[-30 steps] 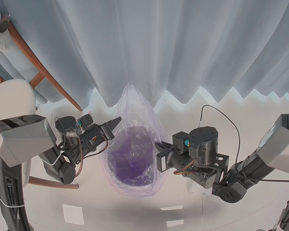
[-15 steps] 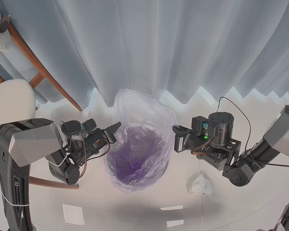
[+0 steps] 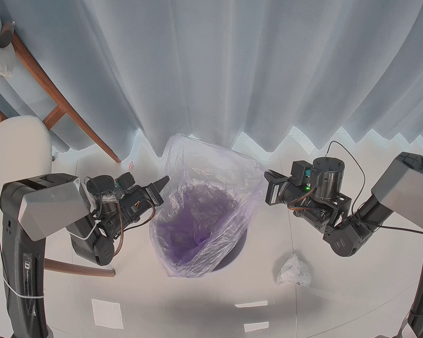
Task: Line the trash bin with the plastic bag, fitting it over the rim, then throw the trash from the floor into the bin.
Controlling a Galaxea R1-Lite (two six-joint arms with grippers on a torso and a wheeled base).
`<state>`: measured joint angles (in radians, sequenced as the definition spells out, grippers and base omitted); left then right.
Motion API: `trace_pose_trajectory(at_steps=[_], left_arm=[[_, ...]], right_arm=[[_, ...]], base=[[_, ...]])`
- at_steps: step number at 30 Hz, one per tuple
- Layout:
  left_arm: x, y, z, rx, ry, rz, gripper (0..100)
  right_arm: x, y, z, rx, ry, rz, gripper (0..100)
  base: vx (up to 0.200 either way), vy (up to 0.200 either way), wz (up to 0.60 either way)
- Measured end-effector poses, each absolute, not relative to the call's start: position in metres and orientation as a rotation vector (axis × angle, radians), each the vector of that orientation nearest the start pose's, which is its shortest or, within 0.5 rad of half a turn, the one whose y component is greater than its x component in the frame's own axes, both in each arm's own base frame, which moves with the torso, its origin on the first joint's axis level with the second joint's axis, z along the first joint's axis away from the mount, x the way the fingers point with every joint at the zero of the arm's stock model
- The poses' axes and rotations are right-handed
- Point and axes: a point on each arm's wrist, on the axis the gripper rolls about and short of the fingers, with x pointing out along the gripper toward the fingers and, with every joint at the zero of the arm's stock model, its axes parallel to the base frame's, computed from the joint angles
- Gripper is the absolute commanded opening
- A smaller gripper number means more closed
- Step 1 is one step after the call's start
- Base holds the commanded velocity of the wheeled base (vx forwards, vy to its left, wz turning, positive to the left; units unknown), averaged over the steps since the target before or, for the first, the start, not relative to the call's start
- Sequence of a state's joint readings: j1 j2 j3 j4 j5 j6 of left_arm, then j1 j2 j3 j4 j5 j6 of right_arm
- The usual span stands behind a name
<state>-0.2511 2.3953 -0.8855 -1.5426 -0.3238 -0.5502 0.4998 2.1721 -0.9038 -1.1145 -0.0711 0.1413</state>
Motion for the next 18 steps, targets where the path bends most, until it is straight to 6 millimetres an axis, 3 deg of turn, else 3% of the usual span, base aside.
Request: trace_pose_trajectory(at_steps=[18], left_arm=[[0.398,-0.107,0.027,-0.549,0.142,-0.559,0]], right_arm=[[0.369,0.169,0.046,0.124,0.226,0.353,0]], base=[[0.0,0.0,0.0]])
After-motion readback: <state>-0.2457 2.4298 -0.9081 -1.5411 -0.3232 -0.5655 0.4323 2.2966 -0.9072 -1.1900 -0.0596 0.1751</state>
